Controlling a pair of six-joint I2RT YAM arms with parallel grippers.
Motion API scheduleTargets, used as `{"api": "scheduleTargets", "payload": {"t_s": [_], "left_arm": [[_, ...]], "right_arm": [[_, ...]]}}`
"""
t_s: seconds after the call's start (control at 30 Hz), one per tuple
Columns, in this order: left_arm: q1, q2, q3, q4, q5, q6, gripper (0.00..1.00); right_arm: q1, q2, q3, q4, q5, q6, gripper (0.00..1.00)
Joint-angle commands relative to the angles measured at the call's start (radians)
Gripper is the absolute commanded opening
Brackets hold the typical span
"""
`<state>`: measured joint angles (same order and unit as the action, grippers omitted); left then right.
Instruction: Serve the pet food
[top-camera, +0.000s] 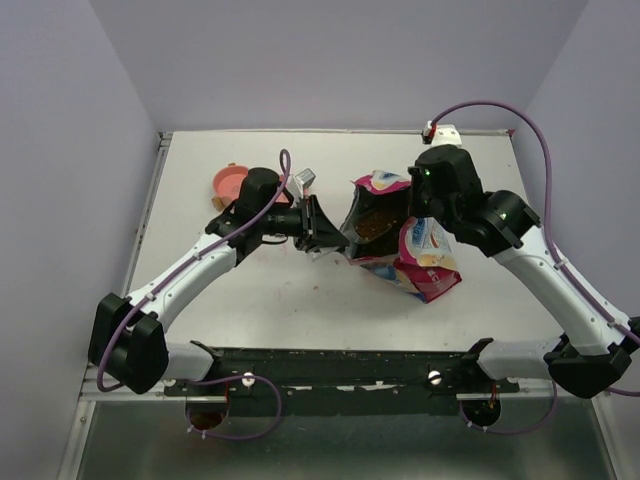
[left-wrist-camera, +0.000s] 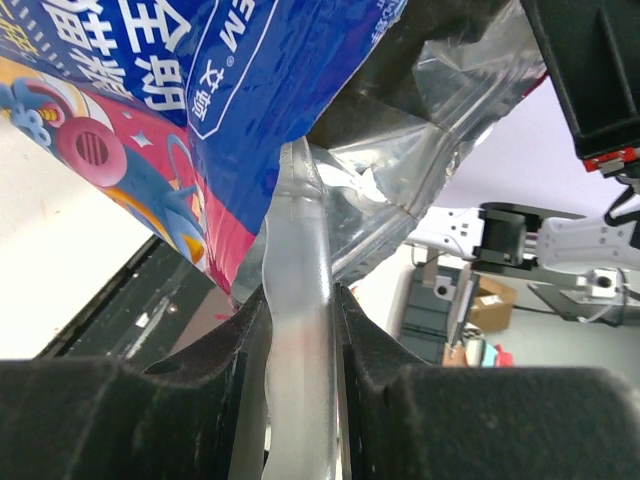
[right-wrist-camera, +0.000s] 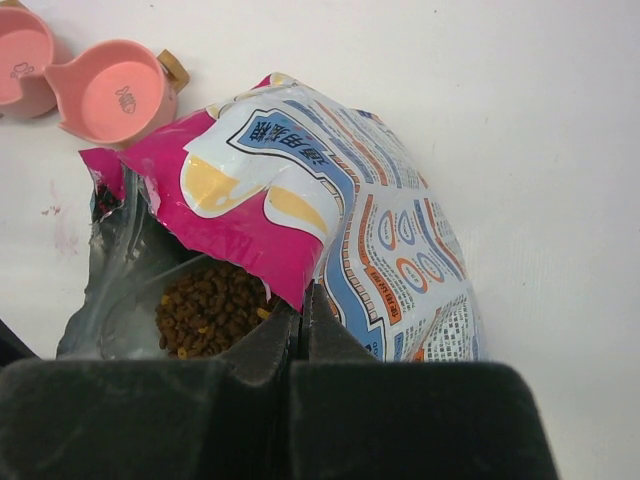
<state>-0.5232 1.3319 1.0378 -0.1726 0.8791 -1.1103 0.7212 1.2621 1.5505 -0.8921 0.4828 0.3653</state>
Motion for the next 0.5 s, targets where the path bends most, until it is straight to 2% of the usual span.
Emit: {"api": "scheduleTargets", "payload": {"t_s": [0.0, 0.17, 0.33, 0.47], "left_arm": [[0.018, -0.056, -0.083, 0.269, 0.106, -0.132, 0.00], [0.046, -0.099, -0.192, 0.508, 0.165, -0.256, 0.00], [0.065, -0.036, -0.206, 0.643, 0.239, -0.319, 0.00], [0.084, -0.010, -0.297, 1.051, 0.233, -0.512, 0.00]], "right_arm": [[0.007, -0.064, 0.022, 0.065, 0.030, -0.011, 0.00], [0.007, -0.063, 0.026, 0.062, 0.039, -0.011, 0.00], [0.007, -0.053, 0.045, 0.056, 0.040, -0.019, 0.00], [0.006, -0.046, 0.062, 0.051, 0.043, -0.014, 0.00]]}}
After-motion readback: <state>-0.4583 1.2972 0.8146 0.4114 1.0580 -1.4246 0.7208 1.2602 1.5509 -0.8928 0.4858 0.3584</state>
